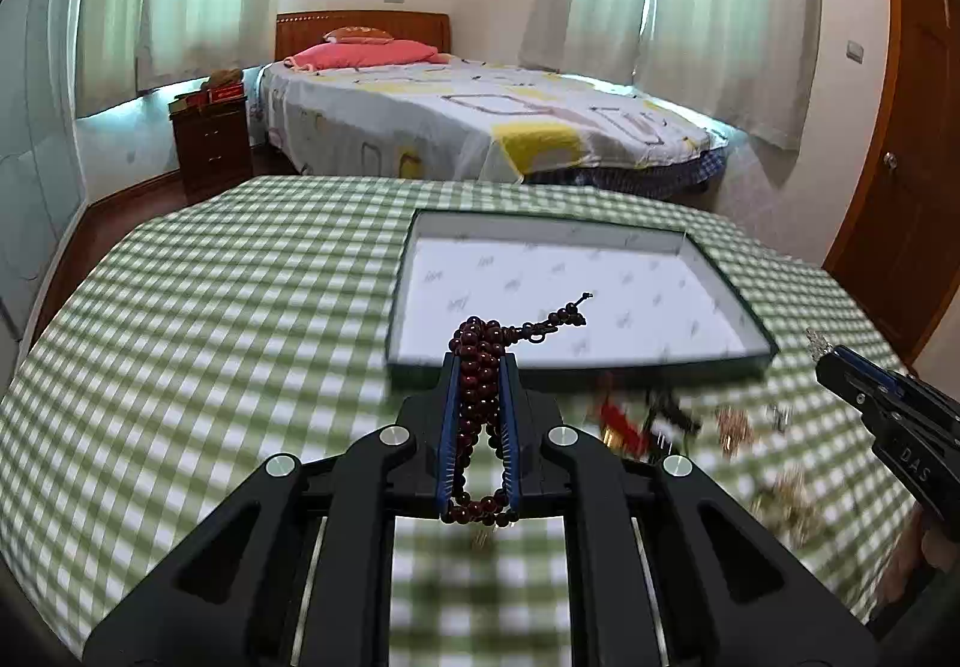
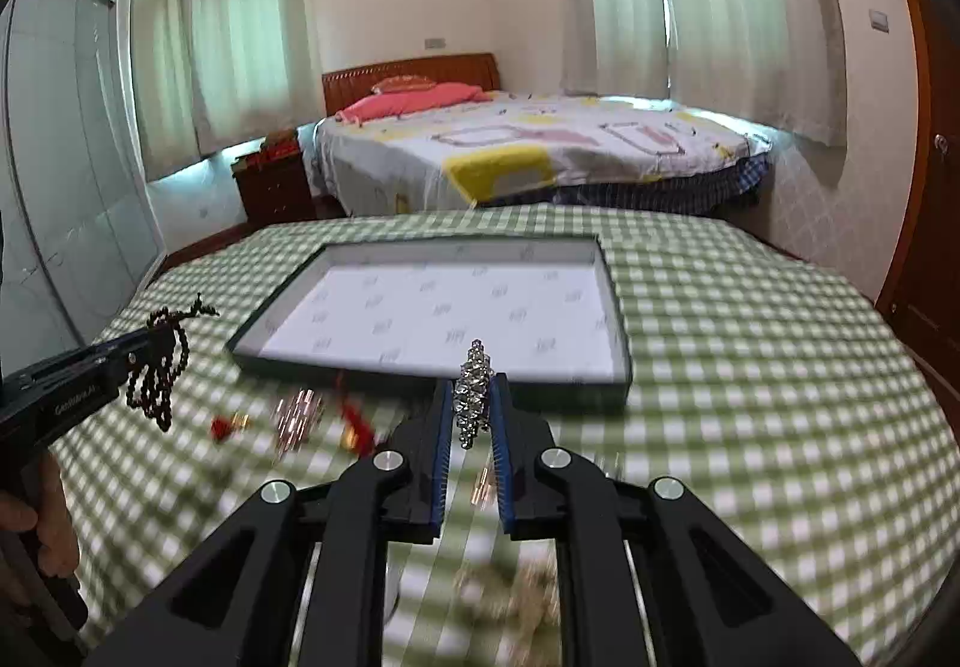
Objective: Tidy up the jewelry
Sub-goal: 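Carry the mala with the left tool into the box while the right tool carries the brooch there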
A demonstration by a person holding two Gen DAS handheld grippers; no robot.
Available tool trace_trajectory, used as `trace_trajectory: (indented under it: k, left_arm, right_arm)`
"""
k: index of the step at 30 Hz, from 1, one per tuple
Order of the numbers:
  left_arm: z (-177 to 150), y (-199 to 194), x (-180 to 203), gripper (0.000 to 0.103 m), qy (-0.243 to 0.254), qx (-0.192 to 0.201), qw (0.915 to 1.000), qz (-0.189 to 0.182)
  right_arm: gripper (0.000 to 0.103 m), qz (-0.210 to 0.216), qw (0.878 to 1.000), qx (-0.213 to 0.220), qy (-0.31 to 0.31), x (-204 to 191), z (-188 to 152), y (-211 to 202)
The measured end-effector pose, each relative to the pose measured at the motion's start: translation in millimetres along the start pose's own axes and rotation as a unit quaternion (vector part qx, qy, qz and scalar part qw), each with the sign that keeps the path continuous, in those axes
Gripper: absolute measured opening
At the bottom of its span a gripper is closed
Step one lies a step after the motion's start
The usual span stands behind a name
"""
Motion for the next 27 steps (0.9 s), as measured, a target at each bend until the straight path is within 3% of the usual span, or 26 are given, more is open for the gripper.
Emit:
trace_trajectory:
  k: [5, 9, 17, 22, 27]
  left_arm:
    - [38, 37, 13, 0.013, 0.001, 0.006, 0.9999, -0.010]
    - [53, 78, 21, 0.013, 0.000, -0.012, 0.9998, -0.014]
    - [24, 156, 18, 0.013, -0.003, -0.102, 0.9947, -0.009]
    - [9, 176, 17, 0.013, 0.002, -0.128, 0.9917, -0.008]
    - [7, 178, 19, 0.016, 0.005, -0.128, 0.9917, -0.007]
  right_arm:
    - [0.013, -0.007, 1.000, 0.010, -0.002, 12, 28, 25]
    - [0.013, -0.012, 1.000, 0.002, -0.002, 21, 41, 57]
    - [0.013, -0.015, 0.997, -0.071, 0.006, 39, 16, 121]
    - [0.013, -0.018, 0.994, -0.107, 0.006, 45, 7, 142]
    - [0.013, -0.019, 0.992, -0.128, 0.005, 47, 3, 149]
Point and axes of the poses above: each gripper's, at about its wrist camera, not at the fingertips, and y roughly the way its jaws point, x to its right, z to its top, the point moved 7 cm from there along y, roughly the way its jaws point
